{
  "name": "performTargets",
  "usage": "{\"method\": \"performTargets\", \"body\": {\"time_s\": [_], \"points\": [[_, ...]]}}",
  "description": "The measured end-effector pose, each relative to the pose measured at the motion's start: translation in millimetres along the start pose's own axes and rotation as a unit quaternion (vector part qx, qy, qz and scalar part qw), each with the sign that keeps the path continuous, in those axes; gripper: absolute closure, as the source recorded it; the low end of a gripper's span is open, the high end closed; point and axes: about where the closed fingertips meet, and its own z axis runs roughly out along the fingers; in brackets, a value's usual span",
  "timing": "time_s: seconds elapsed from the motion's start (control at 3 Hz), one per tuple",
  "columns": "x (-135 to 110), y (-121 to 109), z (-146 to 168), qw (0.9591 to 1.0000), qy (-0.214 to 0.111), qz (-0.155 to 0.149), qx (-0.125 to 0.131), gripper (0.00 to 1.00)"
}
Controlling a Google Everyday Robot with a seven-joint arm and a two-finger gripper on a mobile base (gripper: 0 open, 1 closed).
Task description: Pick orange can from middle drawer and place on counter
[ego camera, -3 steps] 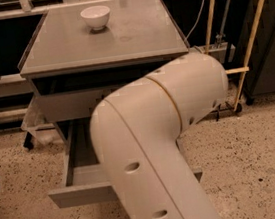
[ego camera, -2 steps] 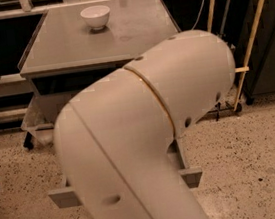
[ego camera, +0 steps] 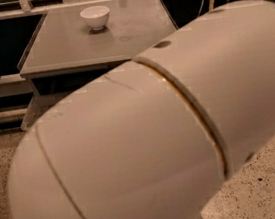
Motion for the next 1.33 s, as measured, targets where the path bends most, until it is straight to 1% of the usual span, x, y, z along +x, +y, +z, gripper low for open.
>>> {"method": "performTargets", "body": {"time_s": [0.33,0.67,1.0,1.33], "points": [[-1,-1,-1,1.0000,-0.001,0.001,0.001,1.00],[-47,-2,-17,0.9982,-0.059,0.011,0.001,1.00],[-142,-5,-47,0.9854,-0.160,0.056,0.009,1.00],[-231,-10,-76,0.9658,-0.236,0.102,0.031,1.00]]}}
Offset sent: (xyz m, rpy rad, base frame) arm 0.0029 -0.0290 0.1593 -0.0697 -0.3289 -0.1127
